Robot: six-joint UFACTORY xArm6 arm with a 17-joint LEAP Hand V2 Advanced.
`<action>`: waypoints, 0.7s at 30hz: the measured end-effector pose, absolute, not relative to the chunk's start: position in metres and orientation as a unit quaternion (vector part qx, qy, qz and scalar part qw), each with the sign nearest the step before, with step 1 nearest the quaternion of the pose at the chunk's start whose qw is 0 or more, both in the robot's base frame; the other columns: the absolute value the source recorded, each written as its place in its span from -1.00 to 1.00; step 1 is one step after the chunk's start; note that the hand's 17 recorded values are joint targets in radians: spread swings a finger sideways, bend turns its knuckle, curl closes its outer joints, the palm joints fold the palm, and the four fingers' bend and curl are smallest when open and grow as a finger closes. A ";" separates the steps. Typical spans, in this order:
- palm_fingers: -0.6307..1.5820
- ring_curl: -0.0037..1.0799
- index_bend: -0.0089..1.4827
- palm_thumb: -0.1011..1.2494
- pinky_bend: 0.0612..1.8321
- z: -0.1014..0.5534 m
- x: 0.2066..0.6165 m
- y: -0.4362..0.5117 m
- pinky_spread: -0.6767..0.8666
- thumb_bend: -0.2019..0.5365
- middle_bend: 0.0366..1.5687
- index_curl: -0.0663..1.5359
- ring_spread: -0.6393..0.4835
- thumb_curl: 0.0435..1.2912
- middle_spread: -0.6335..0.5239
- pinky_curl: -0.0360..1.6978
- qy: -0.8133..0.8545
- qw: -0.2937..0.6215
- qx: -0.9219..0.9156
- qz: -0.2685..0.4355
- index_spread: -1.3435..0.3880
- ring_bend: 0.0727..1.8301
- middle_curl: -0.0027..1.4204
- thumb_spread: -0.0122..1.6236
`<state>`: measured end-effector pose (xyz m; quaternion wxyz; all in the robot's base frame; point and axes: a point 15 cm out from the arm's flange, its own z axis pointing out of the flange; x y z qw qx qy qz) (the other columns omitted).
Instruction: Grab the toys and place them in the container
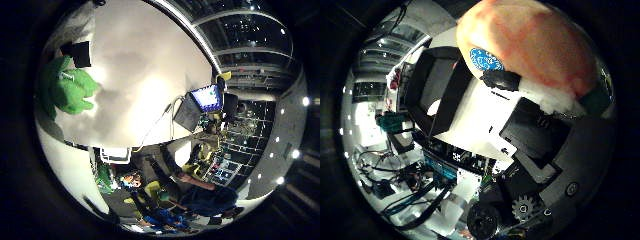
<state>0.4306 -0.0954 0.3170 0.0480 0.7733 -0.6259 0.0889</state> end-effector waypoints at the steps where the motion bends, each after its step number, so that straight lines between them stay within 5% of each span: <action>1: 0.68 0.06 0.55 0.49 0.26 0.320 0.433 -0.077 -0.45 -0.51 0.65 -0.10 -0.17 -0.40 -0.09 -0.07 -0.620 0.044 0.778 0.091 0.30 0.50 -0.15 0.20; 17: 0.64 0.03 0.50 0.46 0.21 0.301 0.495 0.171 -0.49 -0.52 0.64 -0.13 -0.18 -0.42 -0.10 -0.02 -0.525 -0.026 0.842 0.117 0.29 0.48 -0.19 0.20; 19: 0.46 -0.02 0.12 0.42 0.17 0.296 0.500 0.185 -0.61 -0.53 0.53 -0.20 -0.25 -0.44 -0.17 -0.08 -0.518 -0.036 0.846 0.120 0.21 0.42 -0.23 0.21; 20: 0.03 -0.04 -0.14 0.40 0.18 0.292 0.502 0.191 -0.66 -0.53 0.31 -0.26 -0.29 -0.45 -0.22 -0.08 -0.514 -0.038 0.848 0.121 0.13 0.35 -0.30 0.22; 21: -0.26 -0.04 -0.14 0.38 0.13 0.287 0.504 0.194 -0.59 -0.54 0.17 -0.24 -0.24 -0.46 -0.21 -0.05 -0.510 -0.037 0.851 0.120 0.08 0.25 -0.33 0.22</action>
